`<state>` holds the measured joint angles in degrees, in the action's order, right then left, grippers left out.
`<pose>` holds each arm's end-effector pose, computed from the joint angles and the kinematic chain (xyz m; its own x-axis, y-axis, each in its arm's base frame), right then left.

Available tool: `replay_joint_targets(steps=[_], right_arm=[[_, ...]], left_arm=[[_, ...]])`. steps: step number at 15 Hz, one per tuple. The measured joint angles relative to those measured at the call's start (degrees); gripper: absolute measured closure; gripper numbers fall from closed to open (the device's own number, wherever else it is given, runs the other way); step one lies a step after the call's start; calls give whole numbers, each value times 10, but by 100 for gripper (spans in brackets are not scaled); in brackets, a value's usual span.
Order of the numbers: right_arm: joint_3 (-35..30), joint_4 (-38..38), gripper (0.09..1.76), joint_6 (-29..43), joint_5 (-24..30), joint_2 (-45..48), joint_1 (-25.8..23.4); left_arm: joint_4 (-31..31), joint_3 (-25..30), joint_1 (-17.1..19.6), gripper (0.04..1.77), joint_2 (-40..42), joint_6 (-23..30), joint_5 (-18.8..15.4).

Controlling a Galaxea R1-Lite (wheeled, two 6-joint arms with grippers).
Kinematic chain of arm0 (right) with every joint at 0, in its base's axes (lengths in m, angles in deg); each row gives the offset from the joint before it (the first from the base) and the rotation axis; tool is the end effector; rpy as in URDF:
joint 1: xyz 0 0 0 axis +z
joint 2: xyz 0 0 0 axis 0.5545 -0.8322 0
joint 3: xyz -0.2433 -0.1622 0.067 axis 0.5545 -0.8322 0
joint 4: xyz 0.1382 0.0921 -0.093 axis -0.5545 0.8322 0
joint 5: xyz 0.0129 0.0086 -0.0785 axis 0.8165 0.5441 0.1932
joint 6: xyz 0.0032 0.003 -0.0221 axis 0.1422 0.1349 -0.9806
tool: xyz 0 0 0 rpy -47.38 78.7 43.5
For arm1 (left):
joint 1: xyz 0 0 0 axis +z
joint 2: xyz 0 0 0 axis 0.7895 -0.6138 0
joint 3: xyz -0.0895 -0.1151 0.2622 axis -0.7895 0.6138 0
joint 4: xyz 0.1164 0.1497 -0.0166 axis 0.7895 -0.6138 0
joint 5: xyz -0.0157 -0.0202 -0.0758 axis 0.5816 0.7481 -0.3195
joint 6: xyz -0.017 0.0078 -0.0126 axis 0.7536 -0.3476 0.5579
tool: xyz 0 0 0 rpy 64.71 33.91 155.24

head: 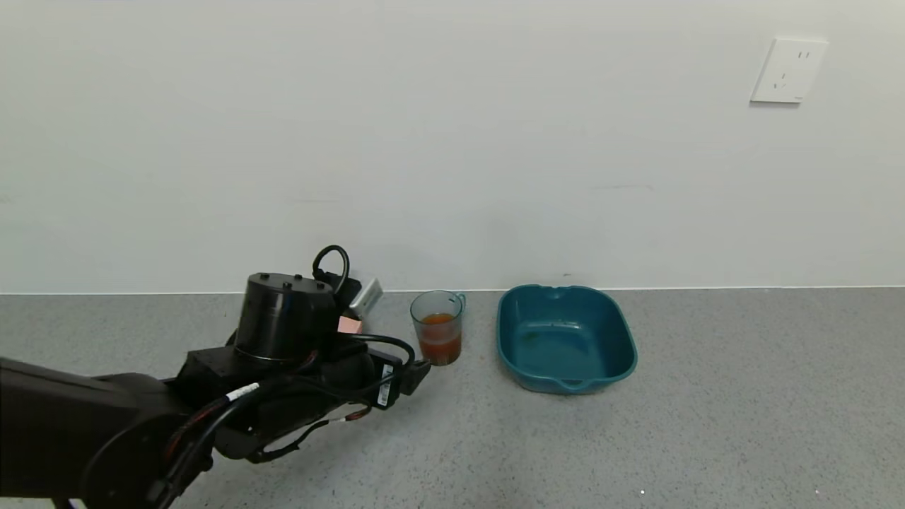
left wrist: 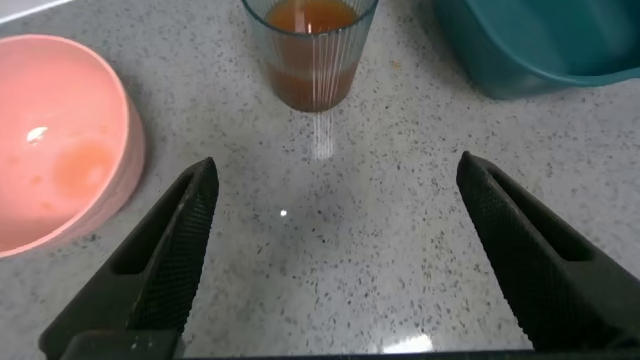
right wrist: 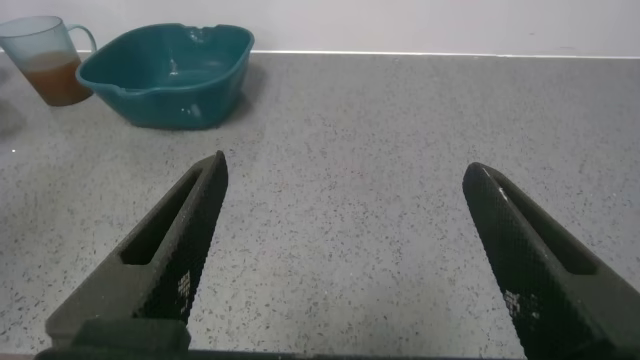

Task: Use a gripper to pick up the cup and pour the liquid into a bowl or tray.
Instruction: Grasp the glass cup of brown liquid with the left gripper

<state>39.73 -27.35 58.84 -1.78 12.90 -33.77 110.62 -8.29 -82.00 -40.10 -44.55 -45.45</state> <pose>-0.0227 0.0000 0.0776 0.9998 0.0008 0.0196 -0.0014 0.9995 0.0318 0.2605 -0.1458 0.1295 0.8176 -0.2994 -0.4919 0.3554 0.9345 0.0220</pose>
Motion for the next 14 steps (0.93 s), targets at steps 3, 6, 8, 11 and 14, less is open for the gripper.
replay_joint_targets(steps=[3, 6, 8, 11, 14], right_arm=[[0, 0, 14, 0, 0, 0, 0], [0, 0, 14, 0, 0, 0, 0], [0, 0, 14, 0, 0, 0, 0], [0, 0, 14, 0, 0, 0, 0], [0, 0, 14, 0, 0, 0, 0]], left_arm=[[90, 17, 0, 9, -59, 0, 0], [159, 21, 2, 9, -111, 1, 0], [207, 21, 2, 9, -144, 1, 5], [289, 15, 4, 9, -194, 27, 11], [326, 8, 7, 9, -234, 33, 8]])
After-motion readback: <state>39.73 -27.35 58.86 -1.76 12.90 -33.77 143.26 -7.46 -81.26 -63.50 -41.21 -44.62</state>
